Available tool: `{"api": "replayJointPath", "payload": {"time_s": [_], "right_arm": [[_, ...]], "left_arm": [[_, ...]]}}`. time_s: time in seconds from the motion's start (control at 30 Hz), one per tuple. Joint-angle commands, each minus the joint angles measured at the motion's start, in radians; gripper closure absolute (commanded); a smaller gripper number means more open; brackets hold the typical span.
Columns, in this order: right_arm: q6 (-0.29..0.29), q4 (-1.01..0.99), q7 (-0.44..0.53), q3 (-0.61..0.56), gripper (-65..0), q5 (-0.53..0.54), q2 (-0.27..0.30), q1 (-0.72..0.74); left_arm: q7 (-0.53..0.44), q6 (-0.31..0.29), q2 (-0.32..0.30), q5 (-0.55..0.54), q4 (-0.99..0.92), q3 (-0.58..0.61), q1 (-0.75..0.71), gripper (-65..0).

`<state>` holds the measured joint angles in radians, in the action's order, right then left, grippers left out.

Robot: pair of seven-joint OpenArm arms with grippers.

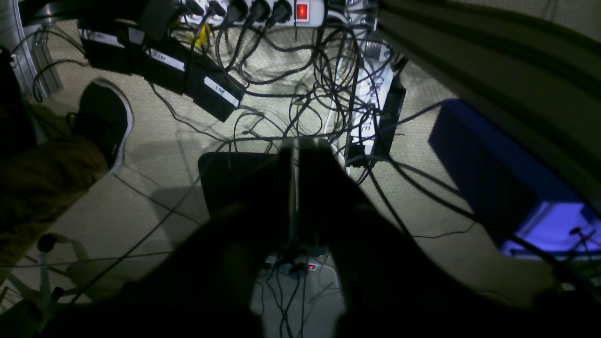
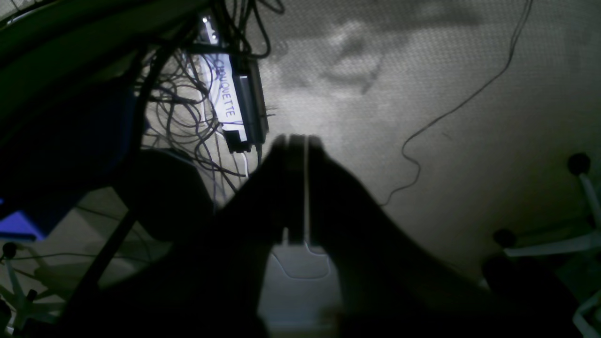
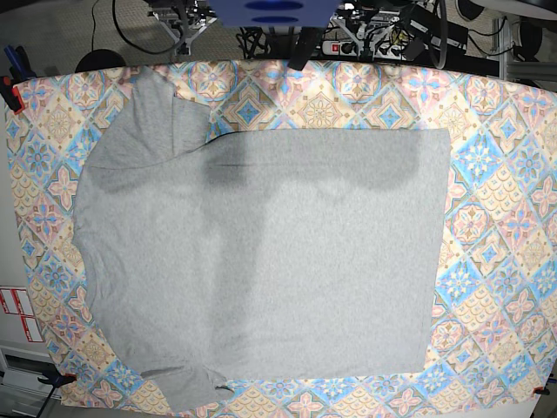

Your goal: Fold the T-shirt properly

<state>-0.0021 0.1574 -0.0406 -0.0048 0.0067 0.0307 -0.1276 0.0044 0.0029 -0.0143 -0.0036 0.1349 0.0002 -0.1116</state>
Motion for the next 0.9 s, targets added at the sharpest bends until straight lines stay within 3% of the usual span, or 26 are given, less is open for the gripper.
{"api": "replayJointPath", "payload": {"time_s": [0.0, 0.87], "right_arm": [[-0.002, 0.001, 0.003, -0.001, 0.0, 0.003, 0.001, -0.005], [-0.002, 0.003, 0.003, -0.001, 0.0, 0.003, 0.002, -0.019]], "left_arm": [[-0.005, 0.001, 0.0, 0.0, 0.002, 0.004, -0.004, 0.0], [-0.005, 0.001, -0.022, 0.0, 0.002, 0.004, -0.01, 0.0]]}}
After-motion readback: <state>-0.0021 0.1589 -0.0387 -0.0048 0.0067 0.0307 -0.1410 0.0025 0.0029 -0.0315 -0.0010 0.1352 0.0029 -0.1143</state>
